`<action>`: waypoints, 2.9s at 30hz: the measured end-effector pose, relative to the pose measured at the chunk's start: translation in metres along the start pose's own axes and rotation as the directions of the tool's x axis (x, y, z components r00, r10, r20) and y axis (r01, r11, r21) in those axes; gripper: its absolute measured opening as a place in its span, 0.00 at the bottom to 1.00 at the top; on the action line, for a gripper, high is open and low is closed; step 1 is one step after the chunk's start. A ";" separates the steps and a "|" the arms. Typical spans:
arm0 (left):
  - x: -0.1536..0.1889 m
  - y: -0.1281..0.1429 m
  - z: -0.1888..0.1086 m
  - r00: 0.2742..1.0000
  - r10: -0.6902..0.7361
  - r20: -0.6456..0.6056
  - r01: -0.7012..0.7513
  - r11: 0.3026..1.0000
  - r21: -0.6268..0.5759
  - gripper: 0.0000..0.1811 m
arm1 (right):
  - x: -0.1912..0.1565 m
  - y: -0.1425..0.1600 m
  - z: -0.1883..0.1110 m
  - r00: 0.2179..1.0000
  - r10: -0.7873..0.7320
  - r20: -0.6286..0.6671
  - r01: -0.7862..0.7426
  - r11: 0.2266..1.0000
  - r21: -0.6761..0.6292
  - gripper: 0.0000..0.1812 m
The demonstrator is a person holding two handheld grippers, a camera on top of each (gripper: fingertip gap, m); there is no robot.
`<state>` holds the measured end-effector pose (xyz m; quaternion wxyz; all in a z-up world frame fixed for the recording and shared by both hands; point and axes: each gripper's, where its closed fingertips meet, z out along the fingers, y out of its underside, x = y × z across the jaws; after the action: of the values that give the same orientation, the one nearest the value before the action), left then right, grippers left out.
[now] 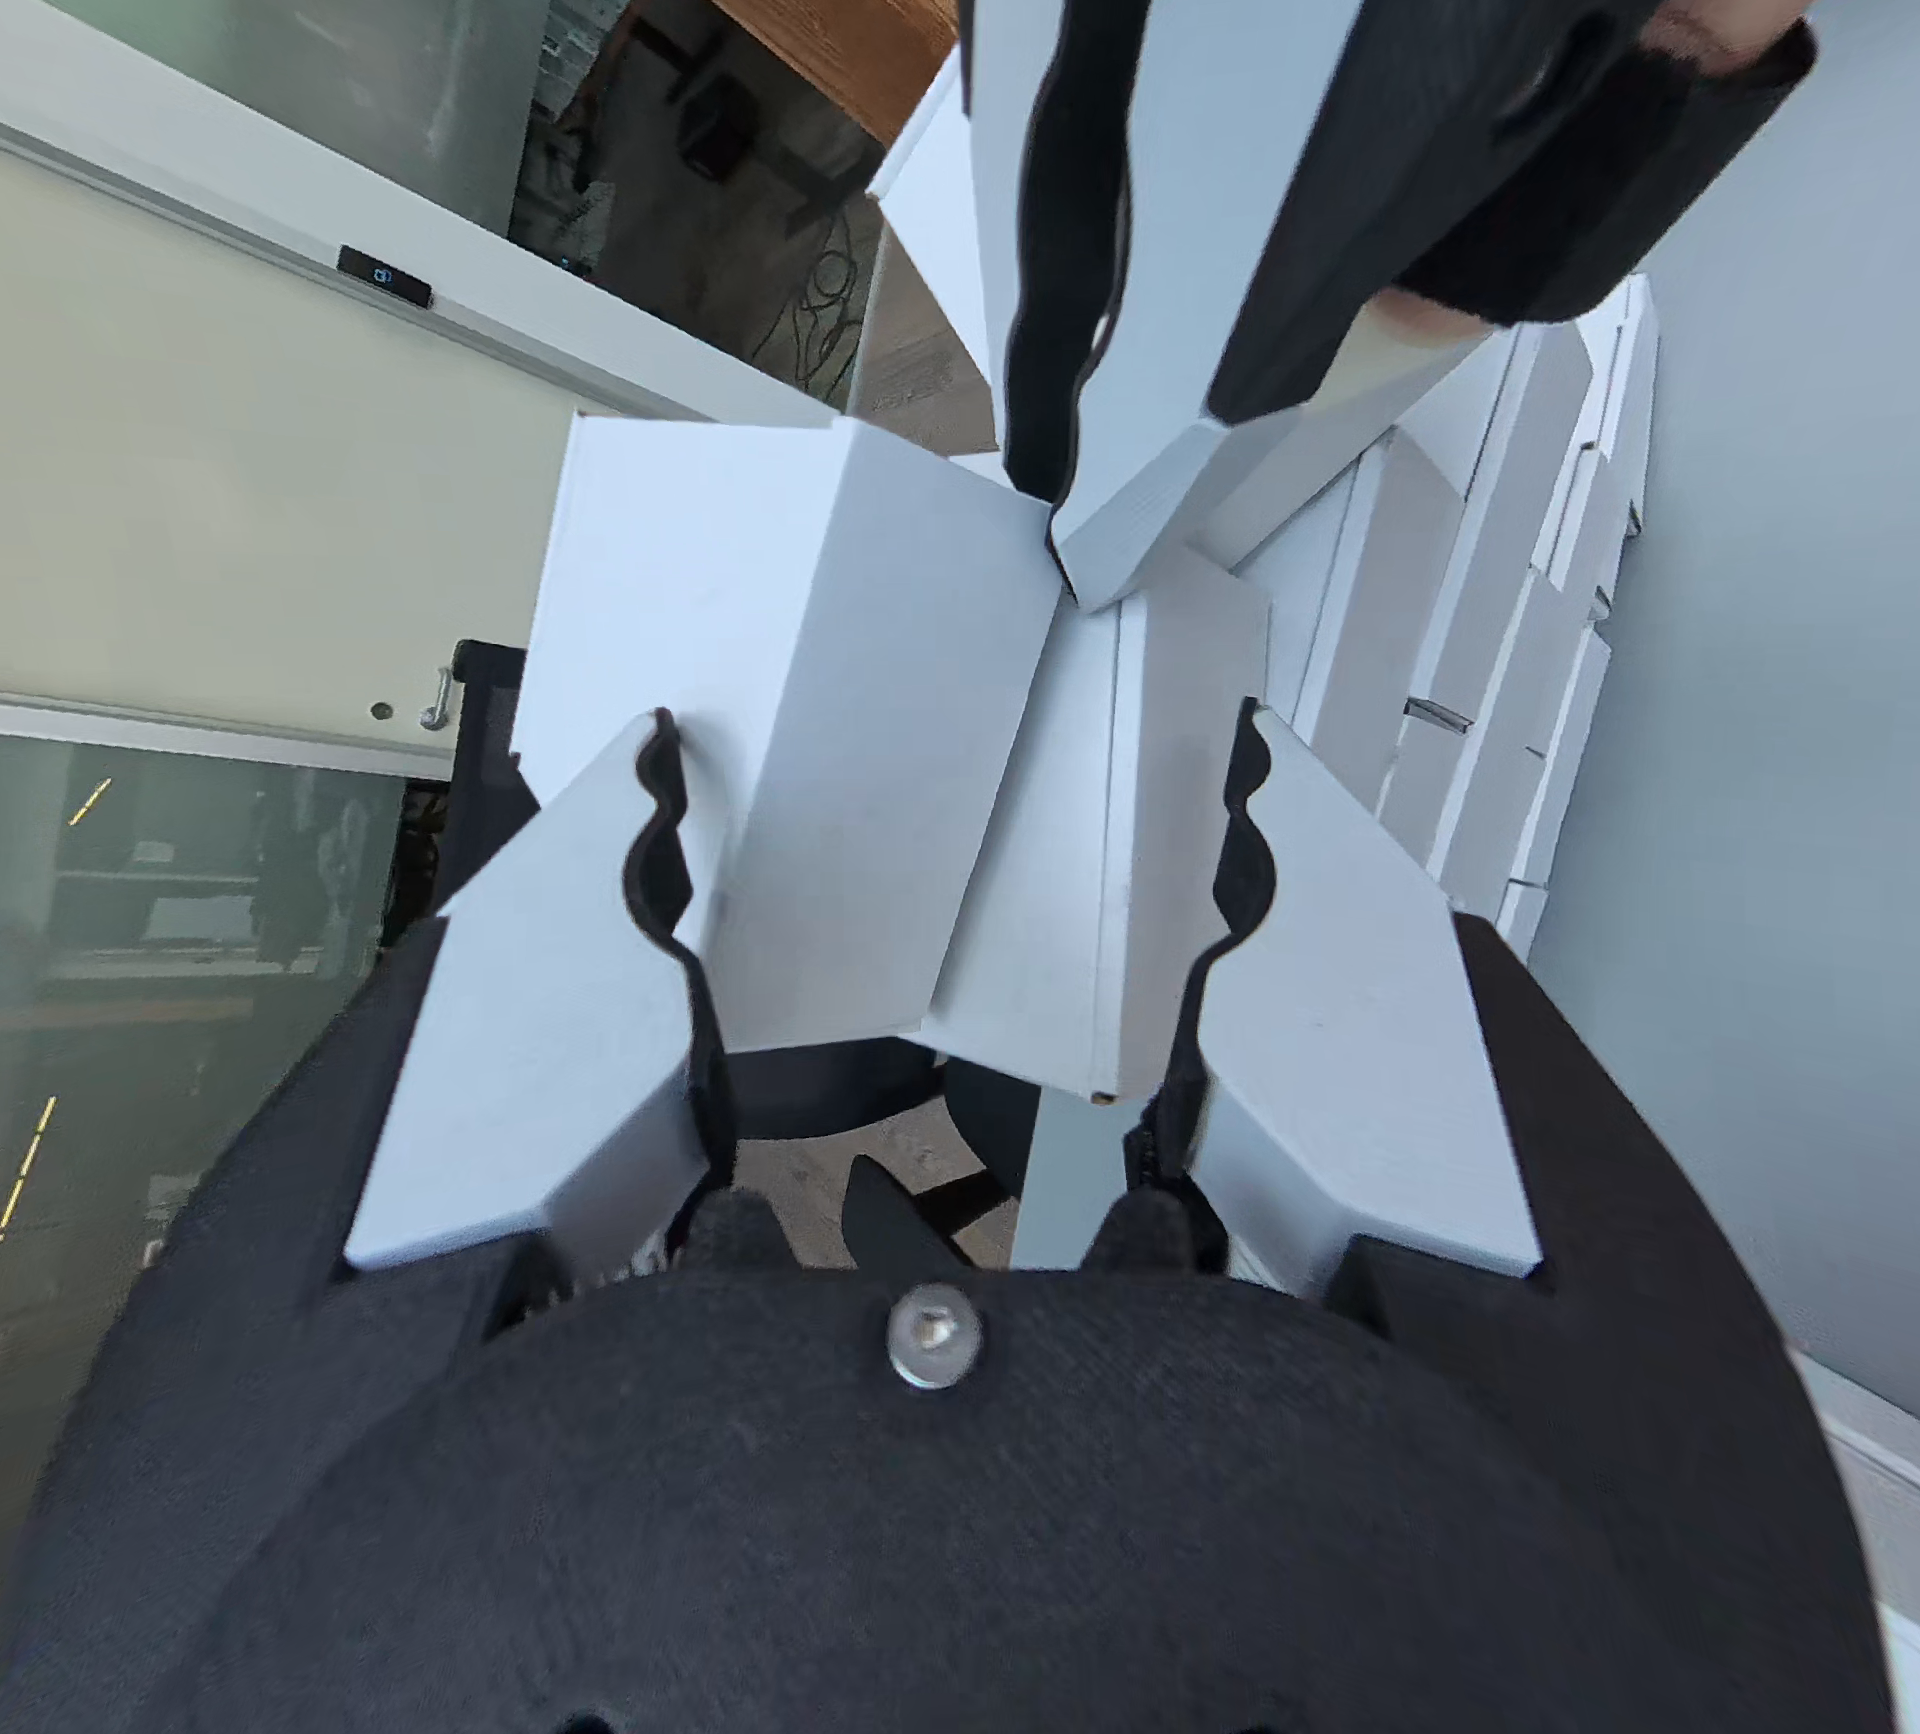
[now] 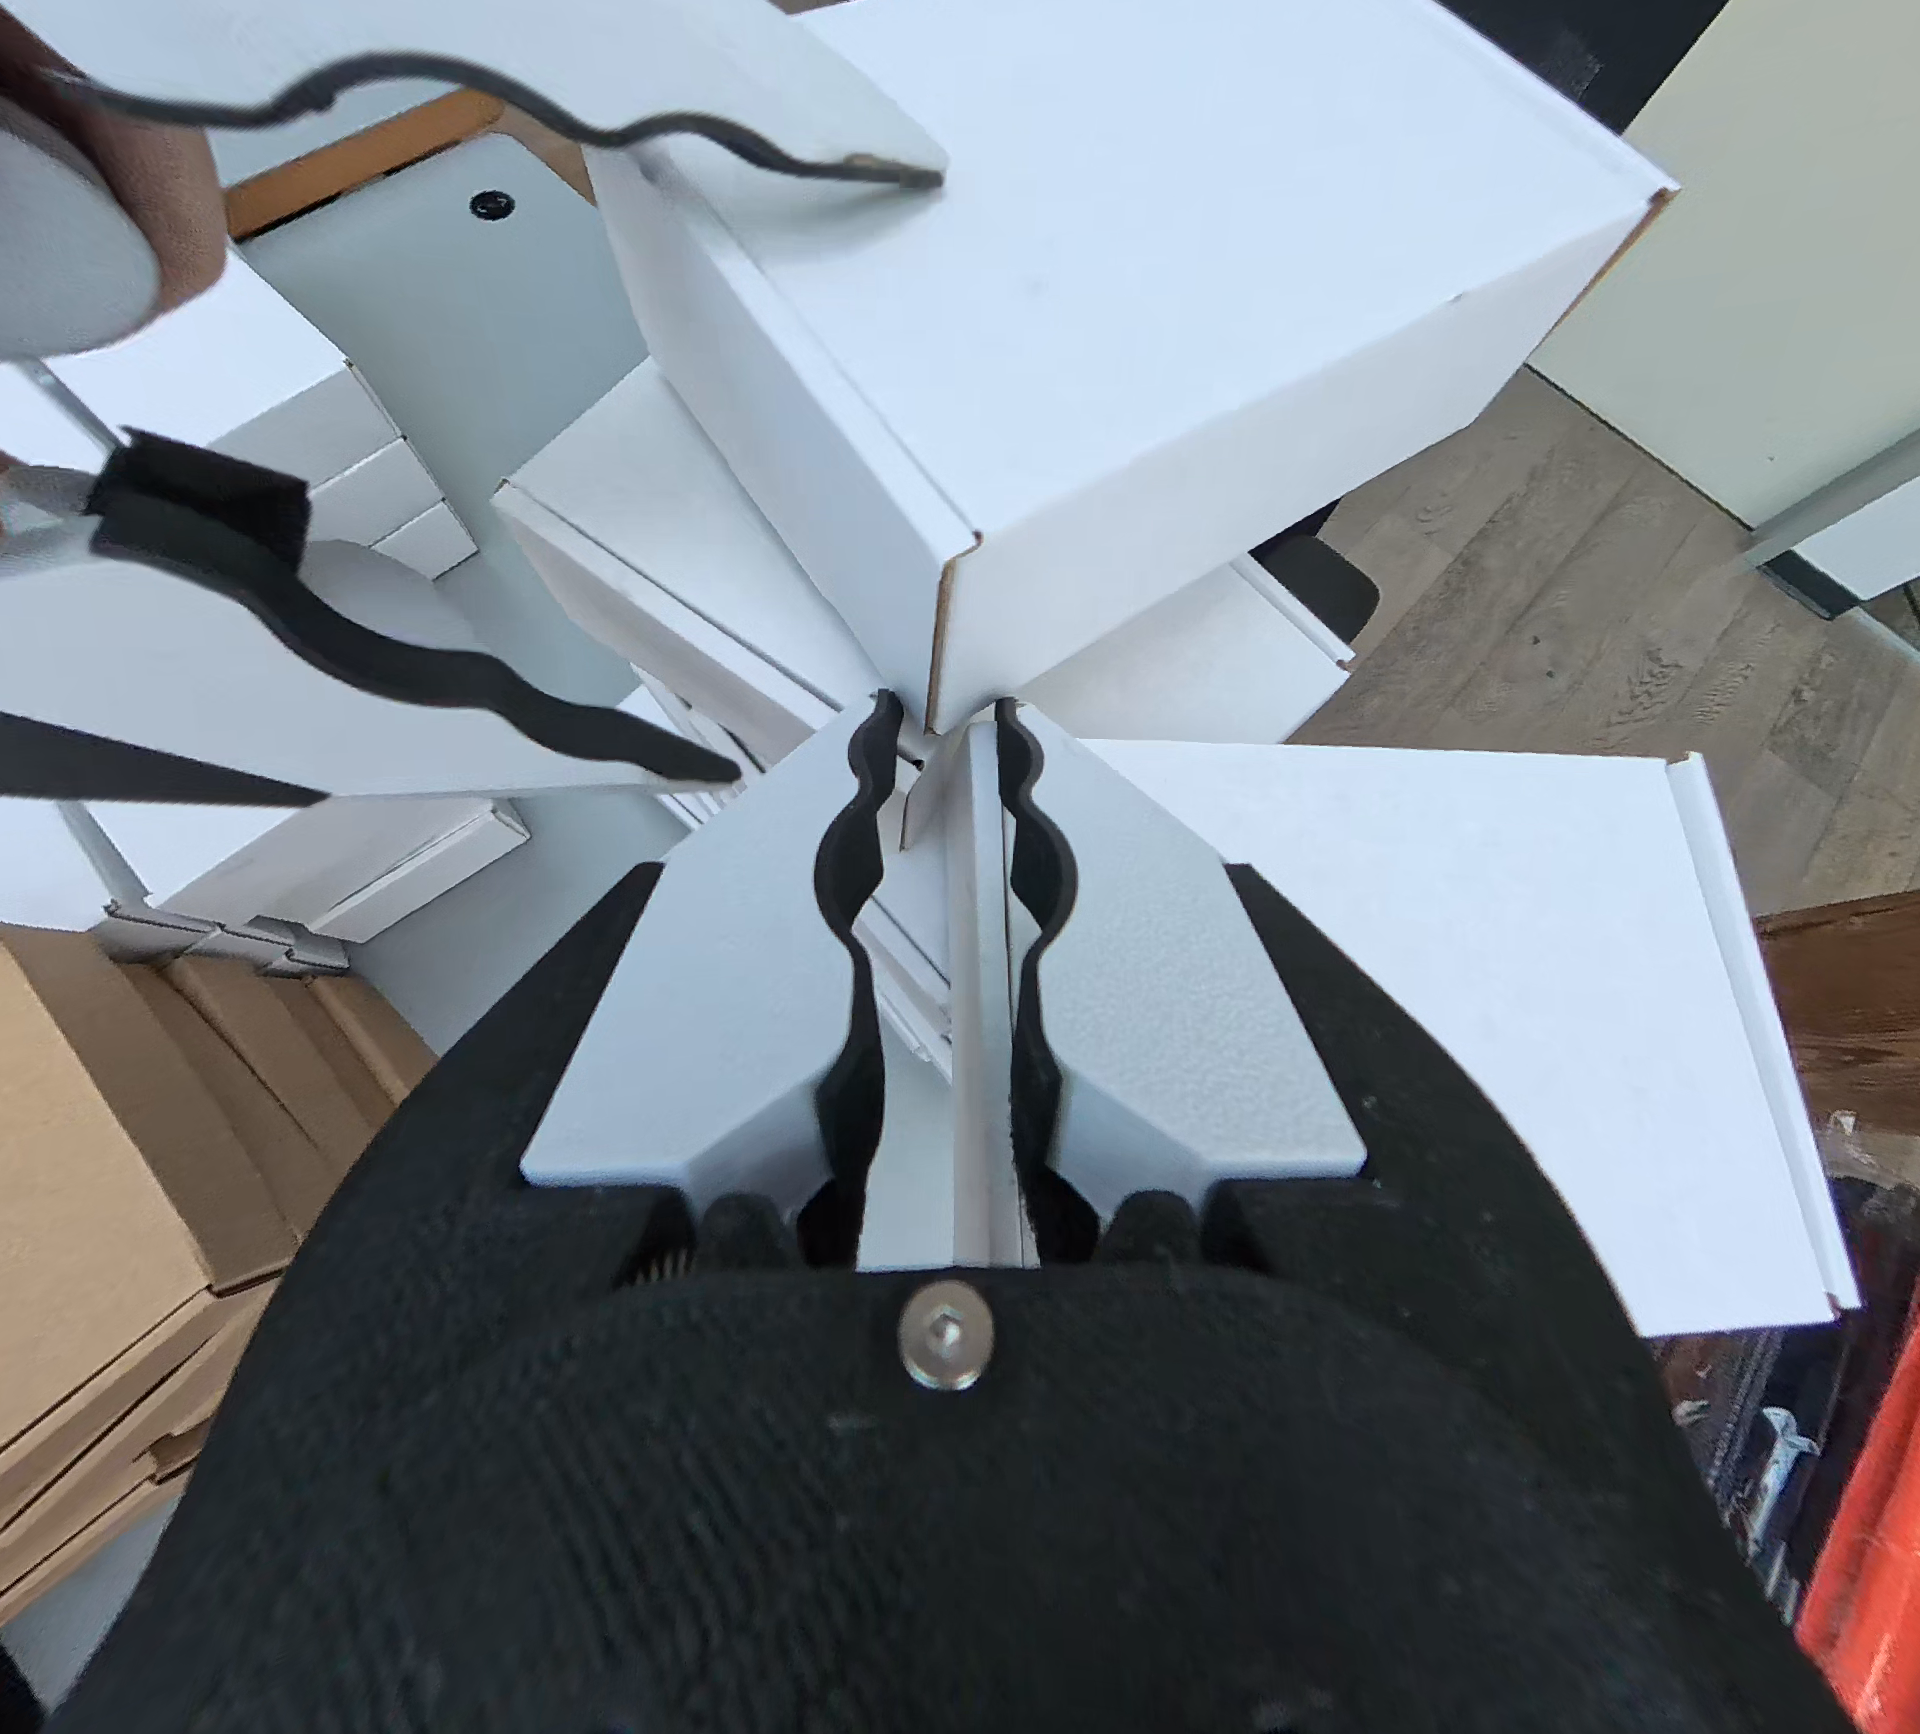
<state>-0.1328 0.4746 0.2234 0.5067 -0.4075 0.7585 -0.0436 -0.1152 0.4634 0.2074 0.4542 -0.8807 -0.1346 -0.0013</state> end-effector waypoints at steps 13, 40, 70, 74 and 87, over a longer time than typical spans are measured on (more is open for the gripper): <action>-0.015 -0.027 -0.011 0.968 -0.246 -0.051 0.251 0.959 0.133 0.54 | -0.001 0.001 -0.002 0.998 0.033 0.051 -0.033 0.999 0.000 0.11; 0.047 -0.215 0.110 0.598 0.332 -0.729 -0.728 0.604 -0.323 0.00 | -0.002 0.000 0.000 0.999 0.013 0.045 -0.012 1.000 -0.022 0.10; 0.024 -0.148 0.170 0.775 0.017 -0.632 -0.539 0.541 -0.646 0.03 | -0.012 0.003 -0.005 0.984 -0.046 0.173 0.048 0.999 -0.006 0.09; -0.043 -0.169 0.154 0.865 -0.001 -0.502 -0.378 0.656 -0.653 0.11 | -0.011 0.004 -0.005 0.982 -0.043 0.184 0.045 0.999 -0.007 0.09; -0.139 -0.050 0.053 0.612 -0.789 -0.057 0.743 0.598 -0.299 0.54 | -0.012 0.000 0.000 0.980 -0.071 0.184 0.075 0.997 -0.014 0.09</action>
<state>-0.0401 0.5515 0.3239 0.3117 -0.7478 0.5509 -0.2006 -0.1273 0.4605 0.2065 0.4304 -0.8762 -0.2080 0.0616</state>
